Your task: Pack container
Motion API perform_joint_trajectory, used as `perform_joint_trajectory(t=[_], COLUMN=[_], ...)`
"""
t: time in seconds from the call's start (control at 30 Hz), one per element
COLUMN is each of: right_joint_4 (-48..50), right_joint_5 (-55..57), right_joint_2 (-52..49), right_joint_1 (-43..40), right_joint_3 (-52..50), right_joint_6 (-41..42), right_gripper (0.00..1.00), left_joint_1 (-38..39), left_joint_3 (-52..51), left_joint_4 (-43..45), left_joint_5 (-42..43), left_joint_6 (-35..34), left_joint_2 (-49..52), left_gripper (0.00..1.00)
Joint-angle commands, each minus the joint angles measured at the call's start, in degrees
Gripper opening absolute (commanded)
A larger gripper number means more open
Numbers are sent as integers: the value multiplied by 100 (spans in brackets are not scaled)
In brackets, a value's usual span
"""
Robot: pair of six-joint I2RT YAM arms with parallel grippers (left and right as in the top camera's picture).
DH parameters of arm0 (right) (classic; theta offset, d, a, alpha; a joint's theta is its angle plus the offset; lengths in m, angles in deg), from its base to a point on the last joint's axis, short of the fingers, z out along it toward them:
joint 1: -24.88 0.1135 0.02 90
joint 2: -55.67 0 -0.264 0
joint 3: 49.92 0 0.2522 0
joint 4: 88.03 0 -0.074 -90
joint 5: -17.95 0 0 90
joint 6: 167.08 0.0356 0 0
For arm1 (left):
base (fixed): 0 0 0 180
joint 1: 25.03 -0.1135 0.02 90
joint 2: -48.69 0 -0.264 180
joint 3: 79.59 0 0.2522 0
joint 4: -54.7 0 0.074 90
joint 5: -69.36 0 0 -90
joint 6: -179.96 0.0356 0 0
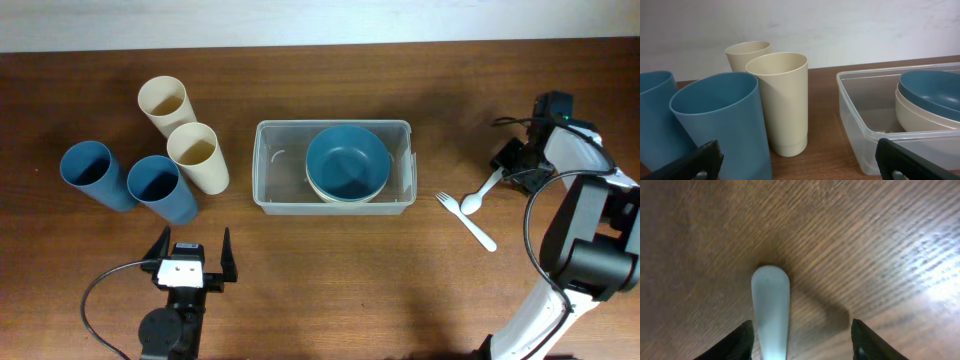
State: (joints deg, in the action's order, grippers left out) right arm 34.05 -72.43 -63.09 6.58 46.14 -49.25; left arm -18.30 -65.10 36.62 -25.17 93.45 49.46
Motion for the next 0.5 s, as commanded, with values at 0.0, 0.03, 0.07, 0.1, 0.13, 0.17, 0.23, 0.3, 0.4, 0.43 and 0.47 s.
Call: perform_joint_trajectory(t=[0.0,0.03,0.07,0.1,0.13,0.17,0.23,0.3,0.4,0.43,0.47], right_joint_4=[79,116,146,179,205,229,289,310,304,295,286], right_joint_5=[103,85,87,68,66,46,-35,-87,-111,-111,-111], right_joint_2=[-212,-262,-317,-356,-409,-448,-531,-597,-647,-647,-647], right_joint_1=[-4,-4,-2,2,2,2,2,9,44,66,87], right_joint_3=[101,101,101,101,101,101,101,101,101,96,96], right_joint_6=[-66,-90,-96,-120,-129,-129,-131,-129,-129,-129,-129], right_gripper=[54,54,54,54,53,52,48,41,31,27,23], left_joint_1=[-24,-24,-24,-24,-24,-24,-24,-24,-24,-24,-24], left_joint_3=[-22,-22,-22,-22,-22,-22,-22,-22,-22,-22,-22], left_joint_4=[-4,-4,-4,-4,-4,-4,-4,-4,-4,-4,-4], left_joint_5=[-24,-24,-24,-24,-24,-24,-24,-24,-24,-24,-24], left_joint_6=[70,70,70,70,70,70,70,70,70,70,70], left_joint_2=[-48,-48,-48,-48,-48,-48,-48,-48,-48,-48,-48], left_gripper=[100,99,99,99,100,100,99,99,99,100,99])
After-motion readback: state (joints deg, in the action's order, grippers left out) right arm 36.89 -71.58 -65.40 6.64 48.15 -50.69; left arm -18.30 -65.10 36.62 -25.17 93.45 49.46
